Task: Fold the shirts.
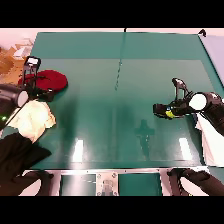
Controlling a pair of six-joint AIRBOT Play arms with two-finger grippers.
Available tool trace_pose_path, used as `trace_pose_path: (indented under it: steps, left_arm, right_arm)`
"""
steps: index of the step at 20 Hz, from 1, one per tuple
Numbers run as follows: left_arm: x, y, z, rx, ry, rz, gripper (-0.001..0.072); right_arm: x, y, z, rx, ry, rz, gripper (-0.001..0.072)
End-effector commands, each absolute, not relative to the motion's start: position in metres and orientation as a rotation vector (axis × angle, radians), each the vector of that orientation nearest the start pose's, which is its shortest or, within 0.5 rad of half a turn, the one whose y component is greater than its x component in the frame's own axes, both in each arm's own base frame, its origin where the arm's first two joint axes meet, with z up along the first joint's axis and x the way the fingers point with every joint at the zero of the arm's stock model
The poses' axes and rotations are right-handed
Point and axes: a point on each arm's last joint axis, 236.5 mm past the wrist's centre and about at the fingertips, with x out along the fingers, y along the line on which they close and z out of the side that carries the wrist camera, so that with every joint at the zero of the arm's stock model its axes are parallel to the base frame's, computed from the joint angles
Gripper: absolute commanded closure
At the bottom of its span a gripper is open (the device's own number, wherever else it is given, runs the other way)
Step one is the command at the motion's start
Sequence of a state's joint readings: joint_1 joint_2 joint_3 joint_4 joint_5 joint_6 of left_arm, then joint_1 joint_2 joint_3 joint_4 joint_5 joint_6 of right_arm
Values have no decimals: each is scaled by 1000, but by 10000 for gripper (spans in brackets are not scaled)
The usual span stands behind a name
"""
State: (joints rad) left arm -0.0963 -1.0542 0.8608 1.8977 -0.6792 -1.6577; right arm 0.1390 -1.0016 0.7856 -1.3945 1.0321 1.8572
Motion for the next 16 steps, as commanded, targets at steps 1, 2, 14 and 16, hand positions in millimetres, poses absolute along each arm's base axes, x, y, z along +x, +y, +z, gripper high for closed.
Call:
trace_pose_path:
  steps: [1, 2, 14, 16]
  left_arm:
    - [447, 51, 15, 551, 796, 26, 27]
    - [450, 66, -4, 579, 842, 26, 27]
    - [506, 109, -89, 612, 864, -21, 683]
    - [503, 113, -68, 615, 854, 4, 683]
  right_arm:
    - [321, 79, -11, 345, 1191, 20, 489]
    - [325, 79, -9, 348, 1175, 21, 428]
    - [330, 79, -7, 352, 1152, 24, 459]
    - [330, 81, -7, 359, 1153, 26, 551]
